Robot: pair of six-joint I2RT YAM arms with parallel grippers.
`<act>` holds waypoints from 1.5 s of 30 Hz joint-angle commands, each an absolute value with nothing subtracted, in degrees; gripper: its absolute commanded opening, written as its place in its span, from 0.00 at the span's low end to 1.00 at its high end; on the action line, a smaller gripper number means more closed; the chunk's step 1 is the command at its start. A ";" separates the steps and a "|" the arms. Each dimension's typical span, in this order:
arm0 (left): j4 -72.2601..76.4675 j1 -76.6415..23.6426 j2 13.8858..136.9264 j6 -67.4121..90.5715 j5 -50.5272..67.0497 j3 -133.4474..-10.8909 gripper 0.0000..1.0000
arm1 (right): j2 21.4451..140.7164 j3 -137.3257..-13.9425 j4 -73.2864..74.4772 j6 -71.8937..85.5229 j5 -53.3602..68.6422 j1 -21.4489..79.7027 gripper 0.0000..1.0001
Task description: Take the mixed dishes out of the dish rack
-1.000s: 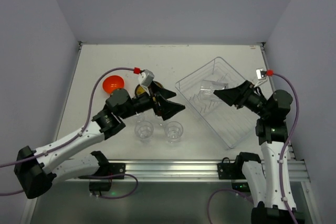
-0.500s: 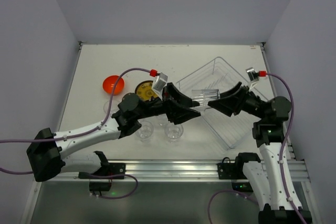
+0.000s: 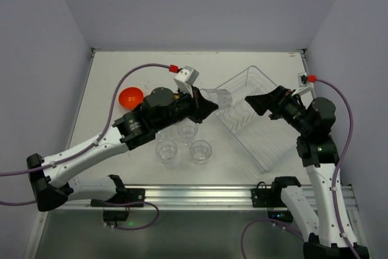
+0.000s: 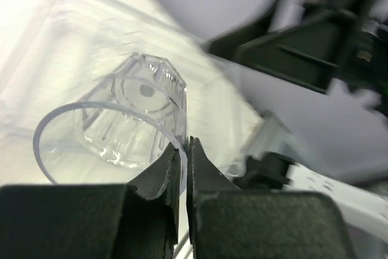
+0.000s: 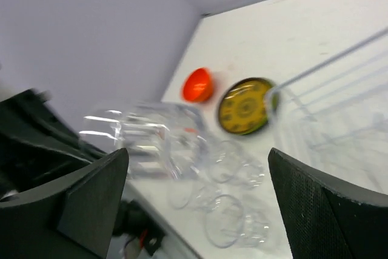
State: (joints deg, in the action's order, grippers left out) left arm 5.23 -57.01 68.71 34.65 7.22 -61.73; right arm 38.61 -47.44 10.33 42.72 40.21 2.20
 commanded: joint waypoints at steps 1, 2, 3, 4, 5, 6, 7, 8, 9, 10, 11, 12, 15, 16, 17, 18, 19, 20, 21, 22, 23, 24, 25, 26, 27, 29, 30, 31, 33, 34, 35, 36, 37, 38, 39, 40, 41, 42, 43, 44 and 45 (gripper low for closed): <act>-38.60 -56.34 64.43 30.66 -24.04 -74.84 0.00 | 39.02 -50.63 29.97 29.54 14.96 2.02 0.99; -49.90 -56.34 63.90 31.72 -27.04 -76.71 0.00 | 39.02 -50.36 29.97 29.36 14.42 1.93 0.99; -55.14 -56.16 63.81 32.86 -31.94 -78.47 0.00 | 39.02 -50.10 29.97 29.01 14.15 2.02 0.99; -60.50 -55.47 63.90 35.92 -33.82 -80.23 0.00 | 39.20 -49.84 29.88 28.57 13.37 1.93 0.99; -69.95 -54.59 64.07 37.77 -36.10 -83.03 0.00 | 39.37 -49.83 29.88 28.39 12.92 2.02 0.99; -73.44 -53.19 63.99 39.36 -36.30 -83.67 0.00 | 39.64 -50.01 29.88 28.13 12.48 2.02 0.99; -75.39 -48.91 63.55 39.29 -35.08 -83.41 0.00 | 39.73 -50.10 29.97 28.04 12.13 2.02 0.99; -74.63 -46.17 61.80 37.63 -32.46 -80.54 0.00 | 39.73 -50.27 30.06 27.78 12.04 2.02 0.99; -73.92 -43.62 61.00 36.05 -26.43 -78.77 0.00 | 39.55 -50.36 30.06 27.69 12.13 2.02 0.99; -74.00 -42.20 60.82 35.08 -24.54 -77.10 0.00 | 39.29 -50.27 29.97 27.51 12.22 2.02 0.99; -75.57 -41.14 61.52 35.68 -23.74 -75.60 0.00 | 38.68 -50.27 29.97 27.25 12.22 2.02 0.99; -75.50 -41.13 61.70 35.60 -22.16 -71.93 0.00 | 38.41 -50.10 29.97 27.16 12.22 2.02 0.99; -73.66 -40.96 63.10 36.30 -18.57 -67.16 0.00 | 37.79 -49.75 29.45 27.16 13.53 2.02 0.99; -72.70 -40.87 63.54 35.52 -17.24 -64.36 0.00 | 37.79 -49.75 29.44 27.07 13.88 2.02 0.99; -70.86 -40.87 64.41 35.07 -16.10 -63.21 0.00 | 37.79 -49.75 29.44 26.98 14.23 2.02 0.99; -69.97 -40.87 64.86 34.89 -13.82 -62.32 0.00 | 37.79 -49.57 29.44 26.98 14.93 2.02 0.99; -69.18 -40.87 65.12 34.72 -12.67 -60.75 0.00 | 37.71 -49.40 29.18 26.98 15.12 1.93 0.99; -67.43 -40.96 65.47 34.46 -11.61 -59.95 0.00 | 37.53 -49.22 28.83 27.07 15.47 2.02 0.99; -66.54 -40.87 65.57 34.19 -10.21 -59.16 0.00 | 37.44 -49.04 28.65 27.07 16.16 2.02 0.99; -66.01 -40.87 65.65 34.10 -10.02 -58.02 0.00 | 37.35 -48.96 28.48 27.07 16.43 2.02 0.99; -65.40 -40.87 66.26 34.10 -9.93 -57.66 0.00 | 37.35 -48.87 28.30 27.07 16.70 2.02 0.99; -64.78 -40.87 66.62 34.01 -9.67 -57.31 0.00 | 37.27 -48.78 28.13 27.16 16.96 2.02 0.99; -63.73 -40.87 66.80 33.49 -8.88 -56.87 0.00 | 37.18 -48.69 27.95 27.07 17.40 2.02 0.99; -60.94 -40.87 67.23 33.14 -7.83 -56.08 0.00 | 37.26 -48.60 27.86 27.07 17.58 2.02 0.99; -59.69 -40.87 67.41 32.96 -6.26 -55.64 0.00 | 37.18 -48.60 27.86 27.07 17.75 2.02 0.99; -58.28 -40.87 69.59 32.70 -6.41 -55.37 0.00 | 37.09 -48.52 27.77 27.16 18.19 2.02 0.99; -58.36 -40.87 70.57 32.70 -7.55 -55.46 0.00 | 37.00 -48.34 27.69 27.16 18.37 2.02 0.99; -58.36 -40.87 71.53 32.70 -8.08 -55.55 0.00 | 36.91 -48.25 27.51 27.16 18.54 2.02 0.99; -57.66 -40.87 73.56 32.61 -9.05 -55.55 0.00 | 36.65 -48.08 27.42 27.07 18.98 2.02 0.99; -57.22 -40.87 74.26 32.69 -9.49 -55.55 0.00 | 36.56 -48.08 27.42 27.07 18.98 1.93 0.99; -57.30 -40.87 74.53 32.87 -10.71 -55.63 0.00 | 36.48 -48.08 27.33 27.07 18.98 2.02 0.99; -57.39 -40.78 74.71 32.96 -11.42 -55.81 0.00 | 36.47 -48.16 27.33 27.16 18.90 2.02 0.99; -57.74 -40.61 74.97 32.96 -12.03 -55.90 0.00 | 36.30 -48.08 27.33 27.16 18.90 2.02 0.99; -57.66 -40.43 75.06 32.78 -12.56 -55.90 0.00 | 36.12 -48.08 27.33 27.16 18.98 2.02 0.99; -57.48 -39.82 75.15 32.61 -12.57 -55.46 0.00 | 36.04 -47.99 27.33 27.25 18.98 2.02 0.99; -56.96 -39.47 75.41 32.09 -12.57 -55.29 0.00 | 36.04 -47.90 27.25 27.16 19.07 2.02 0.99; -56.87 -39.11 75.50 31.99 -12.66 -55.02 0.00 | 36.04 -47.90 27.33 27.25 19.07 2.02 0.99; -56.69 -38.59 75.76 31.73 -12.74 -54.58 0.00 | 36.04 -47.81 27.16 27.16 19.07 2.02 0.99; -56.34 -38.32 75.94 31.64 -12.92 -54.41 0.00 | 36.04 -47.81 27.16 27.16 19.07 2.02 0.99; -56.16 -38.06 76.02 31.55 -13.18 -54.23 0.00 | 36.04 -47.73 27.16 27.25 19.16 2.02 0.99; -56.16 -37.36 76.03 31.29 -13.44 -53.97 0.01 | 36.12 -47.72 27.16 27.25 19.07 2.02 0.99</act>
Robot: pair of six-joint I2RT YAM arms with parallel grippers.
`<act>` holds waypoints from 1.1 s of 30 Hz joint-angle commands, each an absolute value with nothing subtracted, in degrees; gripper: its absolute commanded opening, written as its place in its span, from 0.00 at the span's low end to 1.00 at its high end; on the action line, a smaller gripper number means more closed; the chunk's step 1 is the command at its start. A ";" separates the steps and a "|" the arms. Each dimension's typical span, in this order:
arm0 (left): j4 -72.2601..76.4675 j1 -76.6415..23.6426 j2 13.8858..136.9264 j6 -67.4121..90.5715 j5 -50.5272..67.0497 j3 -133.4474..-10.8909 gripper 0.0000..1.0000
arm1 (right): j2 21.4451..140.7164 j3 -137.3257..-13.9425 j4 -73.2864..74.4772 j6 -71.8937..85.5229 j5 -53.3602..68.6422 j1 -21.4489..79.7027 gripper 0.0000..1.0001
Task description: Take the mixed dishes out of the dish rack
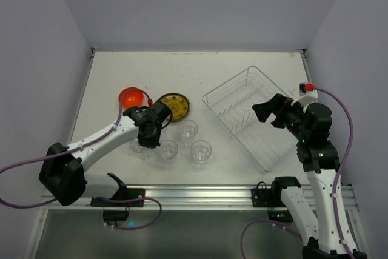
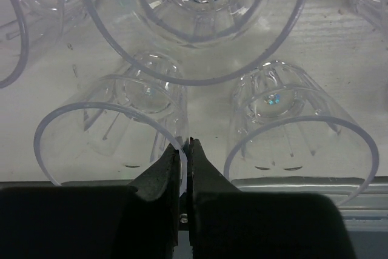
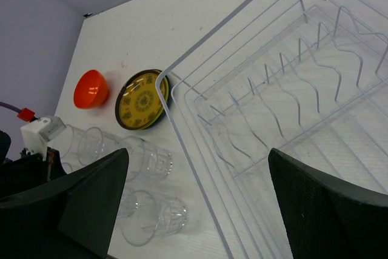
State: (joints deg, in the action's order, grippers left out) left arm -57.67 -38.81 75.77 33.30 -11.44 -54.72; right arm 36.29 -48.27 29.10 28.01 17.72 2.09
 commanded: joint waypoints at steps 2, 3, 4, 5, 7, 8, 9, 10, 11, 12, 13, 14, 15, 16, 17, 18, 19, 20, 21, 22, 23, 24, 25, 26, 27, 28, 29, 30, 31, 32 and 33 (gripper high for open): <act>-55.64 -36.13 76.03 30.85 -12.93 -53.09 0.02 | 36.21 -47.72 26.98 27.25 19.16 2.02 0.99; -55.20 -35.95 75.94 30.24 -12.57 -52.74 0.02 | 36.30 -47.72 26.98 27.25 19.16 2.02 0.99; -54.85 -35.77 75.94 30.23 -12.48 -52.39 0.02 | 36.30 -47.72 27.07 27.25 19.16 2.02 0.99; -54.50 -35.51 75.94 30.06 -12.48 -51.77 0.03 | 36.30 -47.72 26.98 27.25 19.16 2.02 0.99; -52.92 -34.72 76.03 29.01 -11.61 -50.98 0.03 | 36.30 -47.64 26.98 27.25 19.34 2.02 0.99; -52.48 -34.46 76.03 28.74 -11.08 -50.28 0.04 | 36.30 -47.64 26.90 27.25 19.34 2.02 0.99; -52.30 -34.11 76.11 28.57 -10.99 -50.19 0.05 | 36.39 -47.72 26.89 27.25 19.34 2.02 0.99; -51.86 -34.19 76.03 28.48 -10.90 -50.19 0.06 | 36.39 -47.64 26.98 27.25 19.42 2.02 0.99; -51.59 -34.10 75.94 28.22 -10.12 -50.19 0.10 | 36.47 -47.64 26.90 27.16 19.34 2.02 0.99; -51.50 -34.10 75.85 28.13 -9.85 -50.36 0.13 | 36.47 -47.64 26.89 27.25 19.34 2.02 0.99; -51.68 -34.10 75.59 28.13 -9.76 -50.54 0.21 | 36.65 -47.64 26.89 27.25 19.34 2.02 0.99; -51.94 -34.10 75.32 28.12 -9.93 -50.97 0.27 | 36.65 -47.72 26.81 27.07 19.34 2.02 0.99; -52.64 -34.10 74.71 28.12 -10.02 -51.32 0.33 | 36.74 -47.72 26.89 26.98 19.34 2.02 0.99; -52.91 -34.10 74.10 28.12 -10.72 -51.68 0.39 | 36.83 -47.81 26.98 26.90 19.34 2.02 0.99; -53.35 -34.10 73.57 28.21 -11.24 -52.38 0.50 | 36.91 -47.81 26.98 26.81 19.07 2.02 0.99; -54.65 -34.10 72.17 28.21 -11.77 -52.82 0.55 | 36.83 -47.81 26.98 26.81 18.90 2.02 0.99; -55.28 -34.10 71.38 28.30 -12.56 -53.34 0.58 | 36.83 -47.81 27.07 26.63 18.72 2.02 0.99; -56.07 -34.19 70.58 28.39 -12.92 -53.96 0.63 | 36.83 -47.99 27.16 26.63 18.55 2.02 0.99; -57.64 -34.10 68.84 28.48 -13.27 -55.10 0.65 | 36.83 -48.08 27.25 26.37 18.54 2.02 0.99; -58.53 -34.19 67.86 28.48 -13.97 -55.80 0.69 | 37.00 -48.08 27.33 26.28 18.54 2.02 0.99; -59.67 -34.10 66.98 28.74 -14.50 -56.68 0.72 | 37.09 -48.25 27.42 26.11 18.54 2.02 0.99; -61.77 -34.19 64.97 28.91 -14.85 -58.60 0.75 | 37.26 -48.34 27.60 25.84 18.54 2.02 0.99; -62.66 -34.10 63.91 28.83 -15.46 -59.75 0.88 | 37.27 -48.60 27.77 25.58 18.46 2.11 0.99; -63.54 -34.19 62.77 28.65 -15.82 -60.98 0.99 | 37.35 -48.69 27.86 25.32 18.54 2.02 0.99; -64.24 -34.10 60.40 28.39 -16.26 -62.21 1.00 | 37.27 -48.78 28.04 25.05 18.28 2.02 0.99; -64.25 -34.10 59.16 28.21 -17.91 -64.58 1.00 | 37.09 -49.04 28.04 24.96 18.19 2.02 0.99; -62.51 -34.19 56.71 27.26 -18.97 -65.47 1.00 | 36.39 -49.22 28.21 24.61 18.11 2.02 0.99; -60.49 -34.10 55.65 26.38 -21.16 -65.83 1.00 | 35.78 -49.22 28.04 24.35 17.41 2.02 0.99; -58.03 -34.10 54.42 25.41 -22.49 -65.39 1.00 | 34.99 -49.22 27.69 23.91 16.88 2.02 0.99; -54.53 -34.19 53.10 23.57 -24.24 -64.26 1.00 | 34.20 -49.31 27.60 22.78 16.96 2.02 0.99; -46.14 -34.19 49.87 22.60 -26.00 -62.68 1.00 | 32.97 -49.57 27.68 22.15 17.14 2.02 0.99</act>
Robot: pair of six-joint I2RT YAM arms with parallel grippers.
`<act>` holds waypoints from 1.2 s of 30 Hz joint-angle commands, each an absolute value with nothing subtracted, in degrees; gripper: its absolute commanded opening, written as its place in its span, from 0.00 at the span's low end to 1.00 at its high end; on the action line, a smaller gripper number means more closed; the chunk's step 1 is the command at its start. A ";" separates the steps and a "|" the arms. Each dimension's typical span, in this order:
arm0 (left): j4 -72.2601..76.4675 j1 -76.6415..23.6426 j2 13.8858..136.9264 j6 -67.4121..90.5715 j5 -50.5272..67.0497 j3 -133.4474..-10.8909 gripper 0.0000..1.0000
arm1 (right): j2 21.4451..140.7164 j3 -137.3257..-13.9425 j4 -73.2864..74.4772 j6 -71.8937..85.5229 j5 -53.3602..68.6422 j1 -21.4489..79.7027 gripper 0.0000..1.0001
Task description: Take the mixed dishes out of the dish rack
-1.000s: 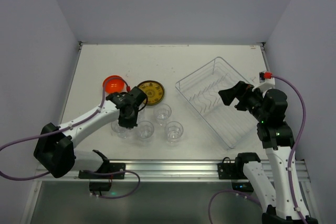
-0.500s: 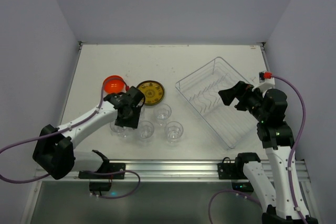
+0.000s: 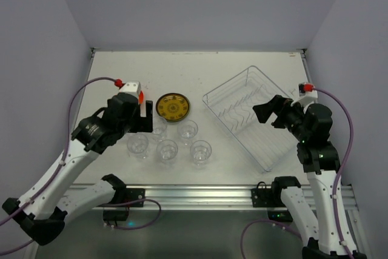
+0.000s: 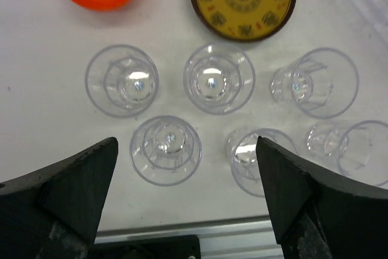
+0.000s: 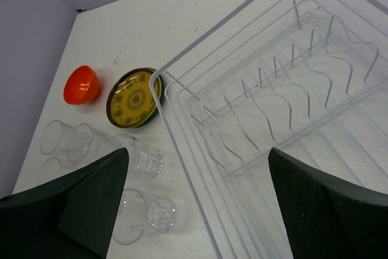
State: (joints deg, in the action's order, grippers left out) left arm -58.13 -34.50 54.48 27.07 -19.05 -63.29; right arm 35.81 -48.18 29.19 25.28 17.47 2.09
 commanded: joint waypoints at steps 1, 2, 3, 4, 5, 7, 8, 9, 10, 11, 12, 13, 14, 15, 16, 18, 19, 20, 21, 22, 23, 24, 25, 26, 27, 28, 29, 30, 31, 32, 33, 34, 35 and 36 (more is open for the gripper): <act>-41.97 -34.10 48.09 21.63 -28.45 -60.84 1.00 | 32.61 -50.44 28.21 21.28 17.40 2.11 0.99; -38.10 -34.10 46.77 20.05 -30.13 -57.86 1.00 | 32.35 -51.23 29.95 19.62 16.97 2.20 0.99; -32.92 -34.10 44.84 19.43 -31.63 -57.05 1.00 | 32.08 -51.85 30.49 19.16 15.57 2.55 0.99; -31.04 -34.01 44.30 18.81 -35.03 -56.35 1.00 | 31.65 -52.12 30.67 18.73 11.73 4.03 0.99; -29.46 -34.01 44.04 17.94 -36.72 -55.29 1.00 | 31.47 -52.21 31.02 17.76 9.34 4.83 0.99; -27.25 -31.75 44.03 17.06 -37.62 -55.19 1.00 | 31.46 -53.17 31.81 17.05 4.77 7.54 0.99; -27.68 -29.29 43.86 16.27 -35.79 -56.33 1.00 | 31.73 -53.87 33.47 16.62 0.48 8.08 0.99; -27.69 -26.40 43.42 16.00 -34.21 -56.16 1.00 | 31.99 -54.92 34.70 16.44 -1.47 8.78 0.99; -26.73 -23.06 42.46 15.39 -30.71 -55.38 1.00 | 32.17 -57.37 35.85 16.35 -3.32 9.83 0.99; -25.67 -17.11 40.89 14.08 -28.67 -54.68 1.00 | 32.25 -58.61 38.21 16.26 -5.95 10.19 0.99; -26.45 -15.14 40.43 13.98 -27.35 -54.58 1.00 | 32.08 -60.02 39.45 16.26 -7.02 10.54 0.99; -27.41 -14.16 39.99 14.50 -26.99 -54.84 1.00 | 31.73 -62.03 40.51 16.17 -8.08 11.85 0.99; -29.77 -14.15 39.29 15.63 -27.07 -55.02 1.00 | 30.60 -62.75 42.26 16.35 -9.30 12.82 0.99; -31.97 -14.15 39.11 16.34 -27.33 -56.15 1.00 | 30.15 -63.36 43.15 16.52 -10.97 13.53 0.99; -34.08 -14.24 38.68 18.00 -28.55 -57.03 1.00 | 29.62 -64.33 44.11 16.44 -11.07 14.32 0.99; -40.24 -14.24 36.31 18.54 -29.44 -58.70 1.00 | 27.17 -64.51 45.87 17.14 -11.42 15.90 0.99; -41.30 -14.24 34.91 17.59 -29.01 -59.93 1.00 | 26.38 -64.69 46.40 17.05 -11.25 16.60 0.99; -42.00 -14.24 31.41 16.45 -28.31 -60.29 1.00 | 25.50 -64.86 47.97 16.88 -11.77 16.87 0.99; -41.92 -14.24 29.38 14.87 -26.30 -60.55 1.00 | 23.92 -65.73 49.03 16.79 -13.17 16.96 0.99; -41.66 -14.24 27.27 11.90 -25.50 -60.82 1.00 | 23.47 -66.61 50.35 16.44 -14.23 16.96 0.99; -42.10 -14.24 23.50 10.91 -25.14 -60.99 1.00 | 23.21 -67.58 53.58 16.09 -15.46 17.05 0.99; -42.71 -14.24 22.07 10.20 -24.70 -61.34 1.00 | 23.12 -68.54 55.09 16.00 -16.69 17.05 0.99; -43.67 -14.24 20.76 10.11 -24.18 -62.30 1.00 | 22.94 -69.95 56.59 15.74 -17.83 17.05 0.99; -46.29 -14.24 19.44 10.28 -23.47 -62.92 1.00 | 22.42 -70.31 58.69 14.78 -17.49 16.96 0.99; -47.88 -14.24 19.16 10.72 -22.42 -63.45 1.00 | 20.67 -69.88 58.80 14.77 -17.06 16.96 0.99; -49.12 -14.24 18.81 10.98 -22.15 -63.81 1.00 | 19.26 -69.44 58.80 14.68 -15.14 17.05 0.99; -51.31 -14.24 18.20 10.99 -22.15 -64.16 1.00 | 17.77 -68.74 58.19 13.20 -14.16 17.05 0.99; -52.20 -14.24 17.85 10.90 -24.06 -64.16 1.00 | 14.53 -67.34 57.92 12.23 -13.11 16.96 0.99; -52.55 -14.33 17.32 11.77 -25.65 -64.33 1.00 | 12.94 -66.54 57.40 11.35 -12.75 16.96 0.99; -53.69 -14.67 16.01 12.13 -26.80 -65.03 1.00 | 11.53 -66.01 56.70 10.47 -13.18 16.96 0.99; -54.05 -15.03 15.56 12.22 -27.33 -65.30 1.00 | 10.30 -65.22 56.52 10.37 -13.53 16.96 0.99; -54.31 -15.64 15.21 12.48 -27.59 -65.56 1.00 | 8.54 -64.87 56.34 10.37 -13.62 16.96 0.99; -54.14 -15.91 14.33 12.57 -27.86 -65.48 1.00 | 7.83 -64.69 56.34 10.55 -13.97 16.96 0.99; -53.97 -16.08 14.15 12.48 -27.95 -65.13 1.00 | 7.47 -64.60 56.51 10.55 -13.89 16.96 0.99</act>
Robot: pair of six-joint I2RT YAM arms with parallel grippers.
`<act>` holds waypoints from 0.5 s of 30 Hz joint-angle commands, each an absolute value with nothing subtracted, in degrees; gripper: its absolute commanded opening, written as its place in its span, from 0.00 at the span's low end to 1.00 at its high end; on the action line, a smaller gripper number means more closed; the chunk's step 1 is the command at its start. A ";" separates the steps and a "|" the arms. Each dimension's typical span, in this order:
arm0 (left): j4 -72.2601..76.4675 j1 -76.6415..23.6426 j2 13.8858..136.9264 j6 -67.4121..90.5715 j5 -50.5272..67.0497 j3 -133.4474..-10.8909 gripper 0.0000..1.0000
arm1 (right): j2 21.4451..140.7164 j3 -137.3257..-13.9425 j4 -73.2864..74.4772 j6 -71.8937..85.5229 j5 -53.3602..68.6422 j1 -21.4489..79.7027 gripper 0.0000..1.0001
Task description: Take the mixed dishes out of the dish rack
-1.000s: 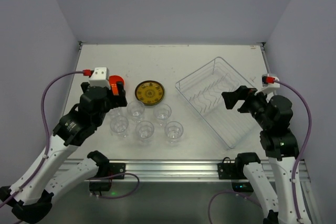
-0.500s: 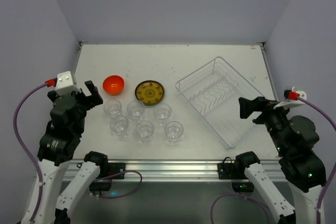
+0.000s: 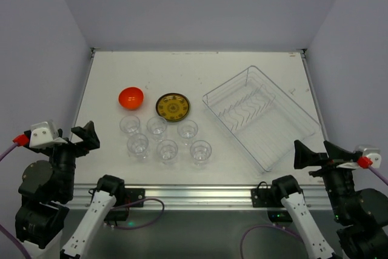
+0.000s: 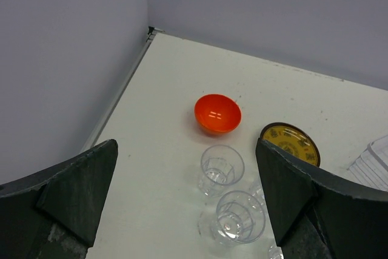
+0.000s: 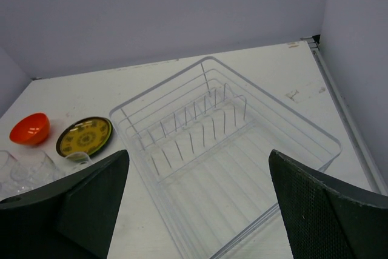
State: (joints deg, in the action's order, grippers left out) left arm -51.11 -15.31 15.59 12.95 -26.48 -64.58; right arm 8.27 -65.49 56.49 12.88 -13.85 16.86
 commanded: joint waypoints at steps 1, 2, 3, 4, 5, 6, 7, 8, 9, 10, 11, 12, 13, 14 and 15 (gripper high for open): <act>-53.96 -16.43 13.98 12.48 -27.86 -65.21 1.00 | 7.30 -64.43 56.51 10.55 -13.63 16.96 0.99; -53.96 -16.52 13.89 12.48 -27.95 -65.30 1.00 | 7.29 -64.42 56.86 10.63 -13.71 17.05 0.99; -54.05 -16.70 13.89 12.48 -28.04 -65.30 1.00 | 7.38 -64.51 57.04 10.90 -14.76 17.05 0.99; -54.05 -16.70 13.80 12.48 -28.04 -65.30 1.00 | 7.64 -64.51 57.48 11.25 -15.29 16.96 0.99; -53.97 -16.70 13.80 12.48 -27.95 -65.30 1.00 | 7.91 -64.42 57.57 11.25 -15.55 17.05 0.99; -53.96 -16.79 13.71 12.39 -27.95 -65.22 1.00 | 8.08 -64.34 57.57 11.25 -15.99 16.96 0.99; -53.88 -16.87 13.62 12.22 -28.04 -65.21 1.00 | 8.09 -64.25 57.48 11.60 -16.34 17.05 0.99; -53.96 -16.96 13.62 12.13 -28.30 -65.30 1.00 | 8.17 -64.25 57.39 11.78 -16.35 16.96 0.99; -54.05 -17.22 13.62 11.78 -29.17 -65.65 1.00 | 8.17 -64.25 57.31 11.78 -16.26 16.96 0.99; -54.14 -17.40 13.71 11.52 -29.61 -65.83 1.00 | 8.17 -64.16 57.13 11.86 -16.26 16.96 0.99; -54.31 -17.66 13.71 11.17 -30.05 -66.00 1.00 | 8.26 -64.16 57.13 12.04 -16.26 16.96 0.99; -54.49 -18.19 13.80 10.99 -31.10 -66.27 1.00 | 8.44 -64.07 57.04 11.95 -16.52 16.96 0.99; -54.67 -18.37 13.80 10.99 -31.64 -66.36 1.00 | 8.52 -64.07 57.04 12.21 -16.52 16.96 0.99; -54.67 -18.54 13.80 10.99 -31.81 -66.36 1.00 | 8.61 -63.99 57.04 12.30 -16.52 17.05 0.99; -54.67 -18.72 13.71 10.99 -31.90 -66.44 1.00 | 8.79 -63.72 56.95 12.48 -16.26 16.96 0.99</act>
State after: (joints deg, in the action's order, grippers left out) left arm -54.13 -17.93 13.82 12.69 -29.80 -64.84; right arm 6.79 -64.23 56.75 12.49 -15.53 16.88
